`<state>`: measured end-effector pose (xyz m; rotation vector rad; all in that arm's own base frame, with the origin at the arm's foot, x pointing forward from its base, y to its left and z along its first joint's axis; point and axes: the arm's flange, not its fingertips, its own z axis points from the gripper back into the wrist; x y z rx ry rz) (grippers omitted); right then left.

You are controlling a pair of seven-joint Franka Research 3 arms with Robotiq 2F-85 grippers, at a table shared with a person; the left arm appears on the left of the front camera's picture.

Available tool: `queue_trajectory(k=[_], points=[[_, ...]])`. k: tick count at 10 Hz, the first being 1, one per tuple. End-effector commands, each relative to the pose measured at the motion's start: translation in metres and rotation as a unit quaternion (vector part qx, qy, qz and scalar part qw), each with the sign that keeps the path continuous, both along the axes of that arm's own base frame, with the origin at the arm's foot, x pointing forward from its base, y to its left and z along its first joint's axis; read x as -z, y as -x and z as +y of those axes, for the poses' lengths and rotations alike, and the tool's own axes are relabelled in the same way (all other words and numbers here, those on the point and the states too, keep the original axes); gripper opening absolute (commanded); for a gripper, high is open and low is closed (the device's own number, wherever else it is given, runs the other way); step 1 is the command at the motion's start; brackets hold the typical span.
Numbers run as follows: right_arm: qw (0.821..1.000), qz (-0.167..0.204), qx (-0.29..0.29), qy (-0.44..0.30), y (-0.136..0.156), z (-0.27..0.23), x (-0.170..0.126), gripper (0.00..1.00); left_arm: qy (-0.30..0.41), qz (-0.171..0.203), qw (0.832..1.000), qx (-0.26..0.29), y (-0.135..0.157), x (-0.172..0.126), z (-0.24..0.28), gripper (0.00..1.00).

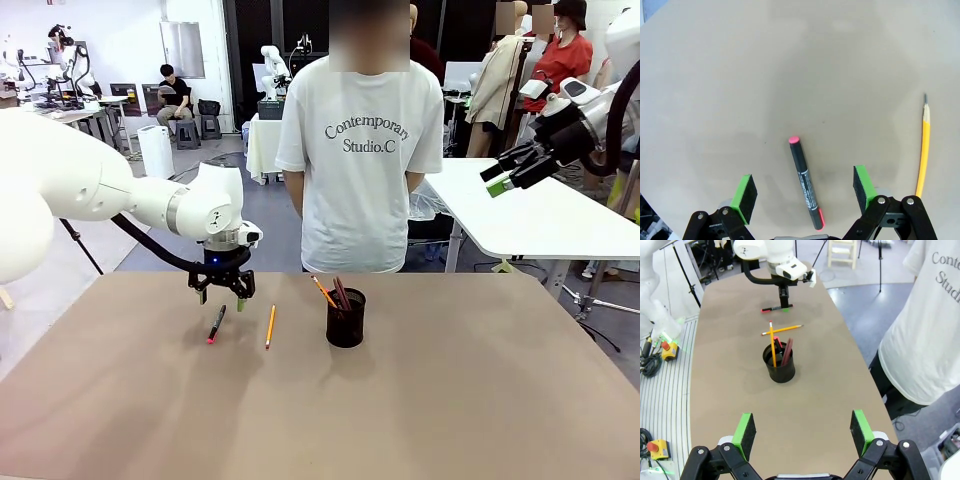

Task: Place the pens into the pen holder.
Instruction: Pick up a writing instrument from the table and place it into the Pen holder.

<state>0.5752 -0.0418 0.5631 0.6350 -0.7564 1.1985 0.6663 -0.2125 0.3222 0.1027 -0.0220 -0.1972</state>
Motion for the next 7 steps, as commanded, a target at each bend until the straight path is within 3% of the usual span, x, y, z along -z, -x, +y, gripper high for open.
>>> queue_trajectory(k=[1,6,7], points=[[1.000,0.002,0.007,-0.001,0.001,0.002,-0.003,1.00,0.000,0.003,1.000,-0.006,-0.008,0.001,0.002,1.00],[1.000,0.002,0.007,-0.001,0.001,0.002,-0.003,1.00,0.022,0.012,1.000,-0.017,-0.010,0.016,0.012,1.00],[1.000,0.002,0.007,-0.001,0.001,0.002,-0.003,1.00,0.027,0.011,0.999,-0.020,-0.010,0.016,0.012,0.81]])
